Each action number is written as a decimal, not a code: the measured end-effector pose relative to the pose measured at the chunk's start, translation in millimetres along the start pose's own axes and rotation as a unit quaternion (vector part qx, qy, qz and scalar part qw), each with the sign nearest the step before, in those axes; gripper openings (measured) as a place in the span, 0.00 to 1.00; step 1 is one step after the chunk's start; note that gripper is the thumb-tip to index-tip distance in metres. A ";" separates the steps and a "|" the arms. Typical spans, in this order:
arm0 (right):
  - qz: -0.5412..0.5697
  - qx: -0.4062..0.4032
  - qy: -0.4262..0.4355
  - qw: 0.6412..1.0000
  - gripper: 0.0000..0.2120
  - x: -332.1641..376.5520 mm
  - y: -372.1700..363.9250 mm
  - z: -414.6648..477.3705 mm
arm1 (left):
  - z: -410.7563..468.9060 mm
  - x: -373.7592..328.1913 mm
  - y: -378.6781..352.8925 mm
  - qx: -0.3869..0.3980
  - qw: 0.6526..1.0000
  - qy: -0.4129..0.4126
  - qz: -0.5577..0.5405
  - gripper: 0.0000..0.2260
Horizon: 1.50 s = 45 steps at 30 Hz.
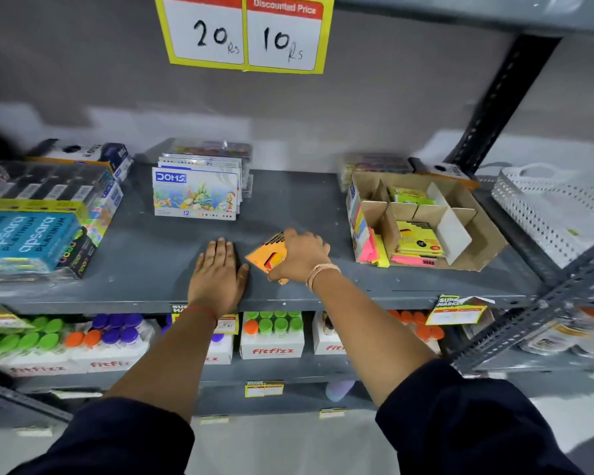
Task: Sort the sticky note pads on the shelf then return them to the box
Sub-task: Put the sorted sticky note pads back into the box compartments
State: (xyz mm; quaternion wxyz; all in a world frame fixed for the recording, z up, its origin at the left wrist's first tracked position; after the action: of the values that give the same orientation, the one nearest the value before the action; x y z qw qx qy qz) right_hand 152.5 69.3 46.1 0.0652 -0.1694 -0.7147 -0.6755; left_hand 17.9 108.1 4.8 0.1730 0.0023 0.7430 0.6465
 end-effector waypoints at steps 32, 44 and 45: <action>0.081 -0.251 -0.335 0.905 0.26 -204.3 102.6 -93.9 | 5.6 2.2 -5.3 -0.004 1.000 0.005 -0.010 0.26; 0.226 -0.276 -0.260 0.897 0.12 -218.9 90.6 -87.3 | 3.6 1.0 -3.4 -0.002 1.000 0.004 -0.012 0.25; 0.237 -0.274 -0.258 0.896 0.12 -221.4 89.6 -89.5 | 3.4 0.4 -3.6 -0.002 1.000 0.003 -0.012 0.25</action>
State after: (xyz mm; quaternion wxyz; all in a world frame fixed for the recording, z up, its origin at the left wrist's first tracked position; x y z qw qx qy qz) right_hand 376.8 -50.5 66.3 -0.0122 -0.5131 -0.4318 -0.7417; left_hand 19.2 110.8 0.8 0.1781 -0.0092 0.7422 0.6460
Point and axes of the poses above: each hand's wrist, its own z-axis towards the middle knuckle, its own y-axis out of the back of the hand, x = y × z, the point moved 9 cm from there along z, towards the middle knuckle, and after that the axes turned 11 degrees about y, right-handed, at the moved point
